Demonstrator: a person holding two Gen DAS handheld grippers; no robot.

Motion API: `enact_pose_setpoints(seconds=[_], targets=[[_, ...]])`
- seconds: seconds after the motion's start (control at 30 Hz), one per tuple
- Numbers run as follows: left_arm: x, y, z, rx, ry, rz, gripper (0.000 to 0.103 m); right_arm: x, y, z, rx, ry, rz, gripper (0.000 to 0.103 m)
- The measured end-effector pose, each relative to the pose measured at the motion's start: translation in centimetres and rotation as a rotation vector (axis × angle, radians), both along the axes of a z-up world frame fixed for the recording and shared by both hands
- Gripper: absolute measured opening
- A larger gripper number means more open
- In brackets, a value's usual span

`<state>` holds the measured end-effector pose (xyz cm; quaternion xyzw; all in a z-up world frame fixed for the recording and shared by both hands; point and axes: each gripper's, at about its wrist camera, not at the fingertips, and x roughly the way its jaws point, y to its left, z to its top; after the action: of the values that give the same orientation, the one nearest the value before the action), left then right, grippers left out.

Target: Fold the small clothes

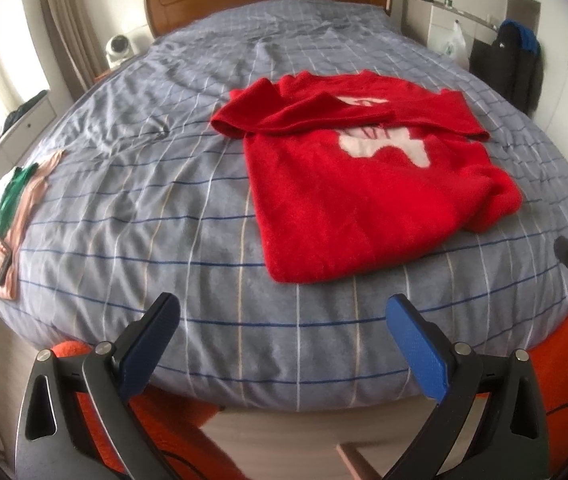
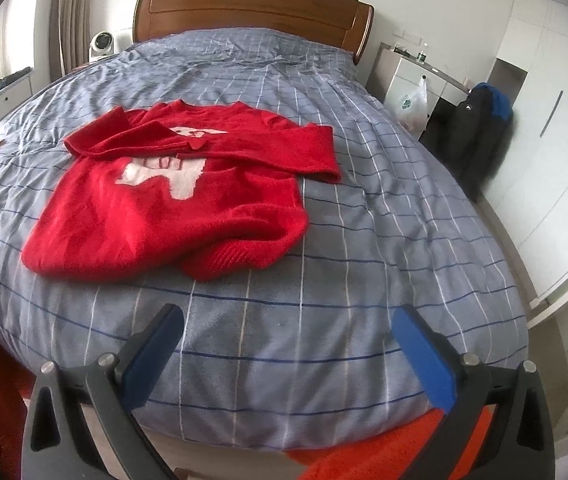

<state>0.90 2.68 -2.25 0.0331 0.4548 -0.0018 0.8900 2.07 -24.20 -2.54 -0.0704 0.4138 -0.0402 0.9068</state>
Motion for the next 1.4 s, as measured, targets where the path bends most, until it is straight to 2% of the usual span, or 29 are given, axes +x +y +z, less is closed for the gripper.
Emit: enact_pose_setpoints(seconds=[0.27, 0.33, 0.4, 0.47, 0.57, 0.67, 0.7, 0.73, 0.77, 0.8, 0.83, 0.87, 0.9, 0.93, 0.97, 1.0, 1.07, 1.1, 1.2, 1.27, 1.33, 1.4], targets=[[0.3, -0.1, -1.2, 0.0, 0.015, -0.021, 0.103, 0.1, 0.0, -0.3, 0.013, 0.005, 0.011, 0.103], [1.1, 0.2, -3.3, -0.057, 0.087, -0.076, 0.103, 0.4, -0.2, -0.5, 0.06, -0.002, 0.05, 0.103], [1.5, 0.8, -5.0, -0.103, 0.145, -0.082, 0.102, 0.5, -0.7, -0.8, 0.106, -0.036, 0.098, 0.103], [1.6, 1.2, -6.0, -0.123, 0.159, -0.085, 0.102, 0.9, -1.3, -1.6, 0.188, -0.054, 0.165, 0.103], [2.4, 1.0, -6.9, -0.125, 0.159, -0.113, 0.102, 3.0, -2.5, -4.7, 0.401, 0.07, 0.23, 0.103], [3.8, 0.4, -8.0, -0.105, 0.177, -0.127, 0.101, 4.7, -2.9, -6.6, 0.496, 0.083, 0.231, 0.099], [4.1, 0.3, -8.3, -0.097, 0.188, -0.124, 0.1, 5.5, -2.8, -7.2, 0.514, 0.086, 0.238, 0.093], [4.3, 0.2, -8.5, -0.095, 0.19, -0.127, 0.099, 6.5, -2.7, -8.0, 0.539, 0.095, 0.246, 0.083], [4.4, 0.1, -8.5, -0.088, 0.183, -0.126, 0.094, 7.2, -2.6, -8.5, 0.552, 0.101, 0.249, 0.075], [4.4, 0.0, -8.3, -0.082, 0.164, -0.126, 0.082, 8.0, -2.5, -9.1, 0.567, 0.103, 0.253, 0.071], [4.4, -0.1, -7.9, -0.083, 0.146, -0.128, 0.077, 8.4, -2.6, -9.4, 0.583, 0.095, 0.256, 0.062], [4.5, -0.1, -7.4, -0.091, 0.125, -0.131, 0.062, 8.7, -2.8, -9.4, 0.607, 0.079, 0.263, 0.046], [4.8, 0.1, -6.8, -0.106, 0.097, -0.127, 0.041, 8.8, -3.2, -9.1, 0.645, 0.063, 0.27, 0.034], [5.1, 0.4, -6.2, -0.138, 0.078, -0.124, 0.029, 8.8, -3.7, -8.7, 0.679, 0.051, 0.268, 0.013], [5.4, 0.8, -5.8, -0.165, 0.071, -0.12, 0.012, 8.5, -4.5, -7.9, 0.715, 0.027, 0.262, 0.009], [5.8, 1.5, -4.8, -0.236, 0.048, -0.116, 0.009, 8.1, -4.9, -7.2, 0.73, 0.009, 0.266, 0.009], [6.6, 2.5, -3.5, -0.305, 0.005, -0.122, 0.009, 7.5, -5.7, -5.5, 0.761, -0.017, 0.285, 0.008], [7.0, 2.8, -2.6, -0.337, -0.021, -0.121, 0.009, 6.8, -6.5, -4.3, 0.807, -0.031, 0.306, 0.008], [9.4, 2.7, -2.1, -0.359, -0.034, -0.086, 0.009, 6.4, -8.7, -2.7, 0.937, -0.047, 0.299, 0.008], [11.4, 2.3, -3.0, -0.383, -0.003, -0.072, 0.009, 7.3, -9.6, -3.4, 0.949, -0.025, 0.242, 0.008], [12.9, 2.0, -4.3, -0.384, 0.046, -0.056, 0.009, 8.5, -9.8, -4.8, 0.885, -0.008, 0.184, 0.008], [13.4, 2.3, -5.0, -0.387, 0.091, -0.057, 0.01, 9.8, -9.9, -7.2, 0.866, 0.058, 0.115, 0.009]])
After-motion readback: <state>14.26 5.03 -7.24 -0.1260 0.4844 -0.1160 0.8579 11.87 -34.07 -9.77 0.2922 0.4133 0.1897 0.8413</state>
